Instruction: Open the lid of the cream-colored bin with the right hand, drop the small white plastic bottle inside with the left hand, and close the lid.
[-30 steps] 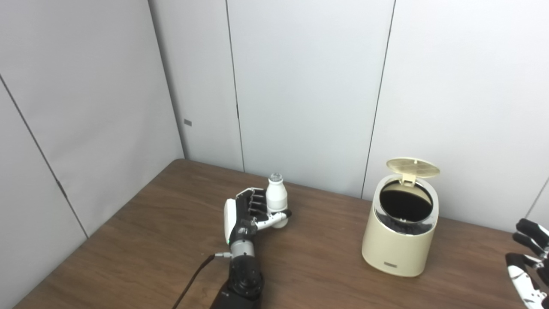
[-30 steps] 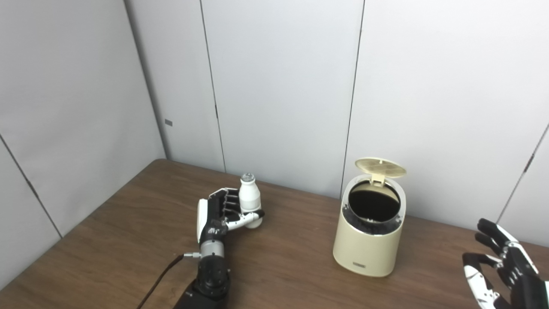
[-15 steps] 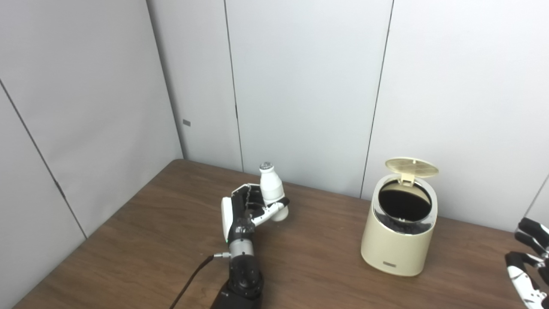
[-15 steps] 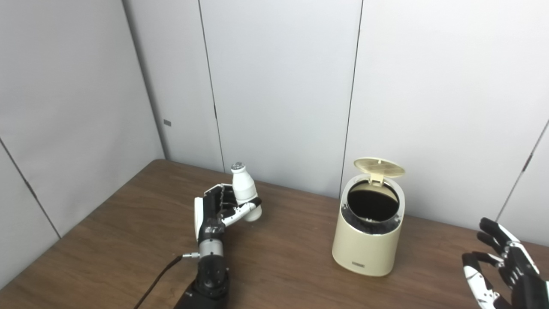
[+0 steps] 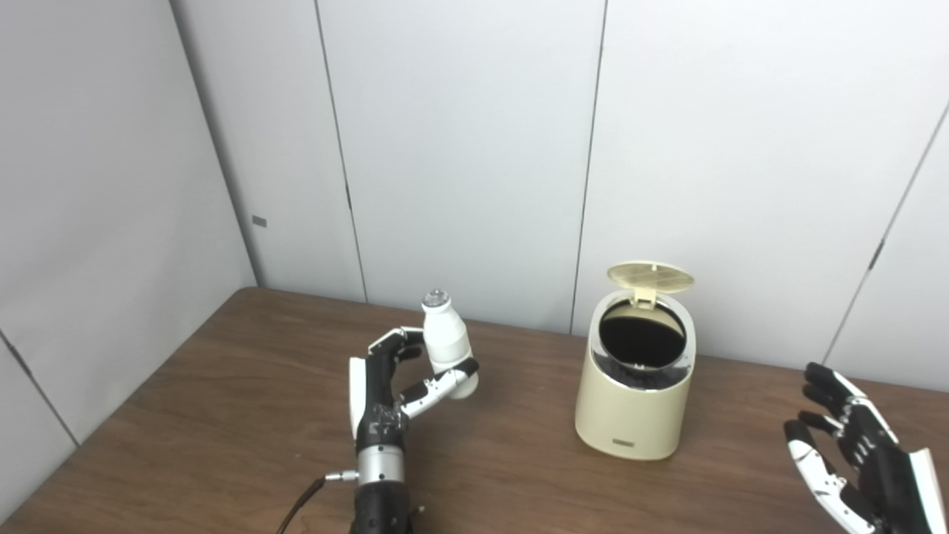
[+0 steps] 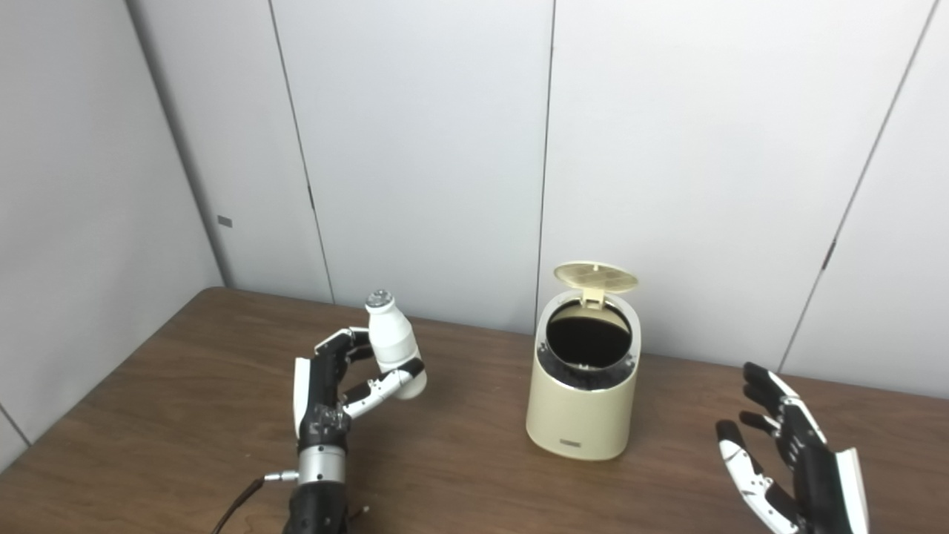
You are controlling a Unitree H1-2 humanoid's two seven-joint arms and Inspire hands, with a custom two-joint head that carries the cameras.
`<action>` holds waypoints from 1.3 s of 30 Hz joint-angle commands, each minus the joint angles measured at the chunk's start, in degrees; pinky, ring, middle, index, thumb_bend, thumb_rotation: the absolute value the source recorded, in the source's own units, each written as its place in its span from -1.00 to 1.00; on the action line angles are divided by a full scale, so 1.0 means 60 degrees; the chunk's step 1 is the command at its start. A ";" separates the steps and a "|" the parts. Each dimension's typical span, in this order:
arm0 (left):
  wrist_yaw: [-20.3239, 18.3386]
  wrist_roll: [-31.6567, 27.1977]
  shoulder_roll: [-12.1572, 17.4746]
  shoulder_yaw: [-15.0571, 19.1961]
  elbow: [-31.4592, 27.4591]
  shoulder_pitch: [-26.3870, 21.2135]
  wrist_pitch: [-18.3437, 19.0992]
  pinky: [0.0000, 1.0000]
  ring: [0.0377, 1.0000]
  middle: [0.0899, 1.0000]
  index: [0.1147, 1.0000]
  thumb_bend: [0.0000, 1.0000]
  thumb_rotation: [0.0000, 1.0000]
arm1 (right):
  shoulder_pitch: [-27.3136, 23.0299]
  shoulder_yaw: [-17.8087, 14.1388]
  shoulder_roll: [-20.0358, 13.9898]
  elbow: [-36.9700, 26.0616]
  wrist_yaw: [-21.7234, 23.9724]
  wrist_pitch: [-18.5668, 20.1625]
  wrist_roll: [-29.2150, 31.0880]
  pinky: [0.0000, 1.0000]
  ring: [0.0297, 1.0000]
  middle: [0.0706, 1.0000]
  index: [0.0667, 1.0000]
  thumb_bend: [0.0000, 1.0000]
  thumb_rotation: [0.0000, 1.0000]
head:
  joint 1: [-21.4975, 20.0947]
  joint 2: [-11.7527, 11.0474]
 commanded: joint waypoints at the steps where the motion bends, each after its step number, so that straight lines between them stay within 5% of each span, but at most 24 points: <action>1: -0.0193 0.0360 0.0106 -0.0182 -0.0735 -0.0408 -0.0359 0.46 0.54 0.26 -0.18 0.04 -0.92 | -0.0335 0.0013 0.0051 -0.0013 -0.0259 -0.0636 -0.0106 0.48 0.66 0.67 0.62 -0.70 0.20 | -0.0142 -0.0037; 3: -0.0442 0.0343 0.0089 -0.0344 -0.1036 -0.0456 -0.0520 0.73 0.56 0.15 -0.18 0.04 -0.92 | -0.0382 0.0014 0.0089 0.0197 -0.0351 -0.0795 -0.0166 0.46 0.66 0.66 0.61 -0.64 0.31 | -0.0265 -0.0092; 6: -0.0605 0.0495 0.0046 -0.0548 -0.1162 -0.0612 -0.0839 0.50 0.55 0.10 -0.18 0.04 -0.92 | -0.0449 0.0014 0.0135 0.0443 -0.0502 -0.1041 -0.0276 0.46 0.65 0.66 0.60 -0.57 0.36 | -0.0400 -0.0156; 8: -0.0575 0.0812 0.0022 -0.0666 -0.1150 -0.0728 -0.0982 0.55 0.57 0.20 -0.18 0.04 -0.92 | -0.0481 0.0022 0.0166 0.0523 -0.0567 -0.1129 -0.0317 0.44 0.64 0.65 0.59 -0.56 0.38 | -0.0477 -0.0188; 11: -0.0466 0.1337 -0.0008 -0.0787 -0.1069 -0.0887 -0.1216 0.95 0.63 0.17 -0.18 0.04 -0.91 | -0.0518 0.0032 0.0219 0.0621 -0.0634 -0.1230 -0.0358 0.44 0.65 0.66 0.60 -0.54 0.42 | -0.0580 -0.0253; 17: -0.0095 0.2547 -0.0108 -0.1132 -0.0732 -0.1292 -0.1607 1.00 0.62 -0.08 -0.19 0.05 -0.98 | -0.0549 0.0086 0.0262 0.0707 -0.0782 -0.1352 -0.0425 0.44 0.66 0.67 0.61 -0.55 0.49 | -0.0827 -0.0348; 19: 0.0112 0.2828 -0.0095 -0.1237 -0.0406 -0.1440 -0.1932 1.00 0.65 0.12 -0.18 0.04 -0.92 | -0.0574 0.0092 0.0296 0.0806 -0.0792 -0.1451 -0.0317 0.44 0.66 0.67 0.61 -0.55 0.48 | -0.0965 -0.0427; 21: 0.0703 0.3310 -0.0030 -0.1421 0.0177 -0.1649 -0.2384 1.00 0.66 0.13 -0.18 0.04 -0.91 | -0.0600 0.0085 0.0328 0.0923 -0.0828 -0.1520 -0.0277 0.45 0.66 0.67 0.62 -0.53 0.47 | -0.1063 -0.0516; 24: 0.2270 0.4486 0.0226 -0.2098 0.1158 -0.2040 -0.2617 1.00 0.57 -0.17 -0.12 0.04 -0.99 | -0.0625 0.0086 0.0328 0.1090 -0.0916 -0.1600 -0.0395 0.45 0.65 0.67 0.62 -0.48 0.54 | -0.1207 -0.0649; 28: 0.3578 0.4768 0.0440 -0.3067 0.2123 -0.2444 -0.2617 1.00 0.54 -0.23 -0.09 0.04 -1.00 | -0.0620 0.0093 0.0311 0.1195 -0.0975 -0.1672 -0.0429 0.46 0.67 0.67 0.62 -0.48 0.54 | -0.1299 -0.0766; 39: 0.4804 0.3739 0.0576 -0.4737 0.3707 -0.3274 -0.2617 1.00 0.56 -0.20 -0.11 0.05 -1.00 | -0.0561 0.0090 0.0328 0.1278 -0.1176 -0.1789 -0.0505 0.45 0.65 0.67 0.62 -0.54 0.31 | -0.1584 -0.0961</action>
